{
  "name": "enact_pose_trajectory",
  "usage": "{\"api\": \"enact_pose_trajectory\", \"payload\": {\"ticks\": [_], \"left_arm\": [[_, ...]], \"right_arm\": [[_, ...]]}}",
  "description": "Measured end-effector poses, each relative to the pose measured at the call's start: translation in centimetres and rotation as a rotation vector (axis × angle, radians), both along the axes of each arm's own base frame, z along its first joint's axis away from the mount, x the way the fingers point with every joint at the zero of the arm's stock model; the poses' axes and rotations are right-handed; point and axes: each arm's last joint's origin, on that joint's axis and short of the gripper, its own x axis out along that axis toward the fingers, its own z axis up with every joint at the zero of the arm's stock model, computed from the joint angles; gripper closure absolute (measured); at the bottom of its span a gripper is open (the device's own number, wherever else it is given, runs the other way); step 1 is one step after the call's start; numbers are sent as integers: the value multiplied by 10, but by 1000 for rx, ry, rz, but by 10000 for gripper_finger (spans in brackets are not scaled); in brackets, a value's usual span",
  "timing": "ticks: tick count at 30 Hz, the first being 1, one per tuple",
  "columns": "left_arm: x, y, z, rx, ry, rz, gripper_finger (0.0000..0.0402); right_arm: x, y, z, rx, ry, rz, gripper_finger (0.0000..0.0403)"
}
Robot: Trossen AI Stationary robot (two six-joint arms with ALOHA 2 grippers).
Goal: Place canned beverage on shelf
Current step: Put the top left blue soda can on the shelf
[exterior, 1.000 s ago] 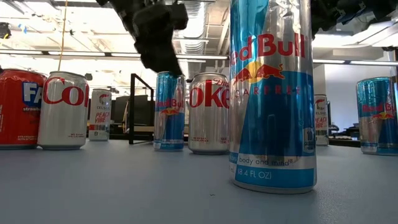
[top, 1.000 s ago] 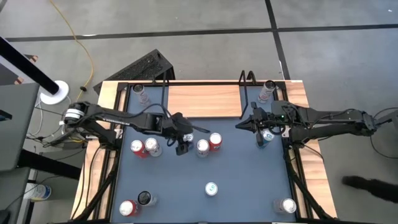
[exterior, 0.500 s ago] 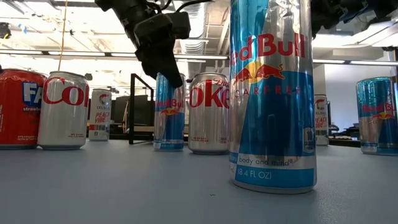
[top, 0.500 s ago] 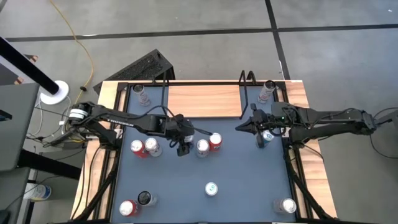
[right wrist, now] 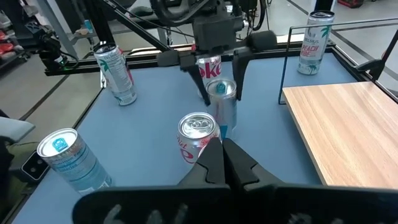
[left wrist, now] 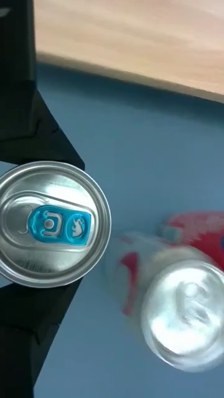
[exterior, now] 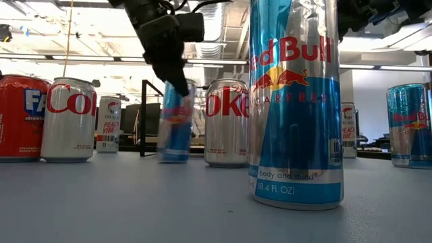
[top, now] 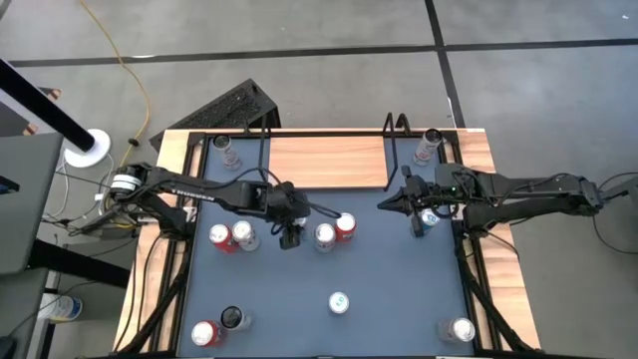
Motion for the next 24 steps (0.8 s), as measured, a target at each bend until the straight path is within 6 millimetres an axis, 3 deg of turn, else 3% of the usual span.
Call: {"api": "enact_pose_trajectory", "payload": {"ticks": [8, 13, 18, 24], "left_arm": [[4, 27, 65, 126, 1, -78, 180], [-1, 64, 98, 186, -28, -90, 180], [-14, 113, 111, 192, -67, -77, 180], [-41, 173, 111, 213, -58, -5, 180]], "right_arm": [[0, 0, 0, 0, 3, -1, 403], [0, 0, 0, -1, 1, -2, 403], [1, 0, 2, -11, -19, 0, 403], [1, 0, 4, -60, -51, 14, 403]]}}
